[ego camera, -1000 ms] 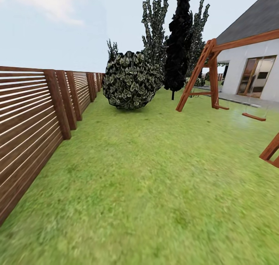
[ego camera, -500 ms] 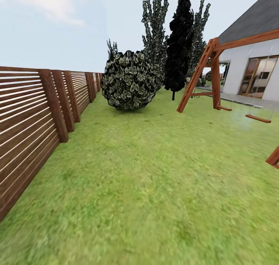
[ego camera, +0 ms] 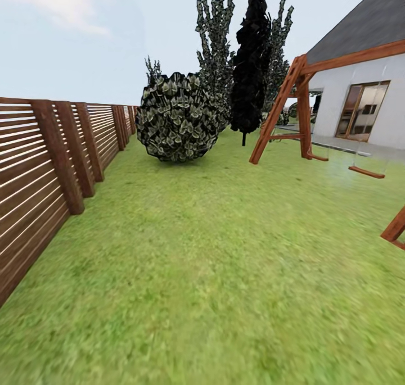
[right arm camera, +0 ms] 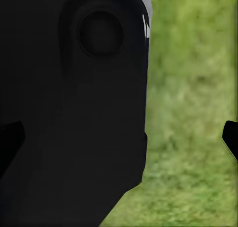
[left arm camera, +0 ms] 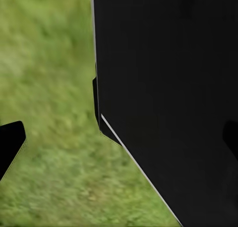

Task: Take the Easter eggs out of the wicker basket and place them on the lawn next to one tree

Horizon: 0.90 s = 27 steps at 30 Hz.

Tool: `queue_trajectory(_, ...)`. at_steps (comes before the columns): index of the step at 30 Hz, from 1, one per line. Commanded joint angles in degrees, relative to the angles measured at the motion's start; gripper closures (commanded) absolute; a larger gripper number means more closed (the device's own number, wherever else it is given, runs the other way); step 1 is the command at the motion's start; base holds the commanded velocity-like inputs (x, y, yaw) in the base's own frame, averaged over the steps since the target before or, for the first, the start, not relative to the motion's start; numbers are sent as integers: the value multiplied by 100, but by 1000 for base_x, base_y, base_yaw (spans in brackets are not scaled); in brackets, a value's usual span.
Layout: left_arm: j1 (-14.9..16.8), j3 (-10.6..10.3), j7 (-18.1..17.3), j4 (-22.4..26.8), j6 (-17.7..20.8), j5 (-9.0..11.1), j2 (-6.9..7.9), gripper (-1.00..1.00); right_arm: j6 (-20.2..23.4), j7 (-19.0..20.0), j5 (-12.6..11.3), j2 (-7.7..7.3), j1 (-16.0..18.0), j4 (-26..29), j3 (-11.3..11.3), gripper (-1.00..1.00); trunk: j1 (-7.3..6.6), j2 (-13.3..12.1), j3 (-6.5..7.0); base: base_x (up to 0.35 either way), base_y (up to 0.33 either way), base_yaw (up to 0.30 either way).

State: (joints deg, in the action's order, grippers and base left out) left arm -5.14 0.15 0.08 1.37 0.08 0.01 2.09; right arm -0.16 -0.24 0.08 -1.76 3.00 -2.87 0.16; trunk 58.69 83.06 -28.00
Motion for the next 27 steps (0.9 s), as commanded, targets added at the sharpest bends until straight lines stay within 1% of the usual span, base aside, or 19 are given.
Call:
queue_trajectory(1, -4, 2, 1, 13, 1, -3, 1, -100, -1, -2, 1, 0, 8, -12, 2, -100, 3, 2, -4, 335, 0, -3)
queue_trajectory(27, -4, -1, 1, 12, 1, 0, 2, -100, -2, -2, -4, -1, 8, -12, 2, -100, 3, 2, -4, 335, 0, 0)
